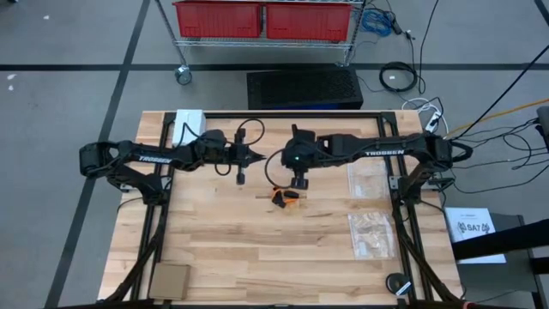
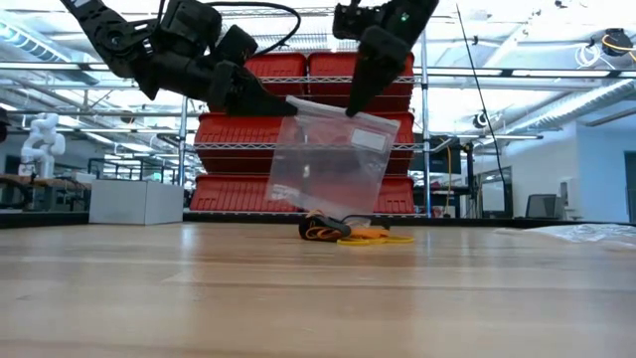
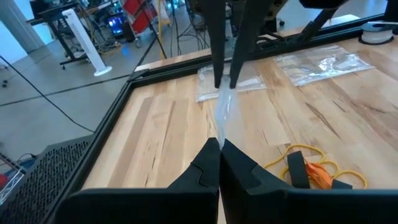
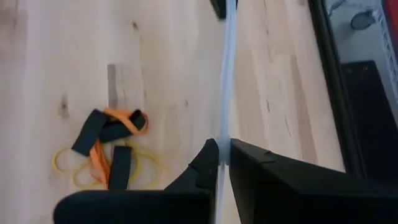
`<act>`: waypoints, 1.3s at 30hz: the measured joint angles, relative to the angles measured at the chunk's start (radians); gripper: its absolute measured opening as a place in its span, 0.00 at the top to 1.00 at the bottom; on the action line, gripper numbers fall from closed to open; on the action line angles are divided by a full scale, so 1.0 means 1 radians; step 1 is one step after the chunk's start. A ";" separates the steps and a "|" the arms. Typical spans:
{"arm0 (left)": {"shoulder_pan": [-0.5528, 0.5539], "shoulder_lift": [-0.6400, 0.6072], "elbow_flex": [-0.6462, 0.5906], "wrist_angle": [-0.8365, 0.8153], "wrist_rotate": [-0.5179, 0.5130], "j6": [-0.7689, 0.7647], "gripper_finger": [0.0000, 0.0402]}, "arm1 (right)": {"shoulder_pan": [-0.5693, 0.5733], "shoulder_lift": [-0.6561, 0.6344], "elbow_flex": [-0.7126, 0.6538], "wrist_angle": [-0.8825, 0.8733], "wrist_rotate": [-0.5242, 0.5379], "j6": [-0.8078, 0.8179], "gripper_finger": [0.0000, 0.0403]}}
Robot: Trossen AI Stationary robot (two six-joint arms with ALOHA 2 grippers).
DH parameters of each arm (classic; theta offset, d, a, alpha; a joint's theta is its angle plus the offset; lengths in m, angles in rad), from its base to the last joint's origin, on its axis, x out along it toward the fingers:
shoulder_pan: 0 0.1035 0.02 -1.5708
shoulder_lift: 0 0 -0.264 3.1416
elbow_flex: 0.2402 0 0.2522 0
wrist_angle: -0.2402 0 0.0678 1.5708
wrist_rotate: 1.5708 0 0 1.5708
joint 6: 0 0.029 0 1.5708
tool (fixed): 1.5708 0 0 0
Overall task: Sort rubber bands
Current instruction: Open the top left transparent zip bag
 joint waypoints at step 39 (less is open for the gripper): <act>0.001 -0.001 0.000 -0.007 -0.007 0.000 1.00 | -0.001 0.001 -0.003 -0.250 0.002 0.147 0.85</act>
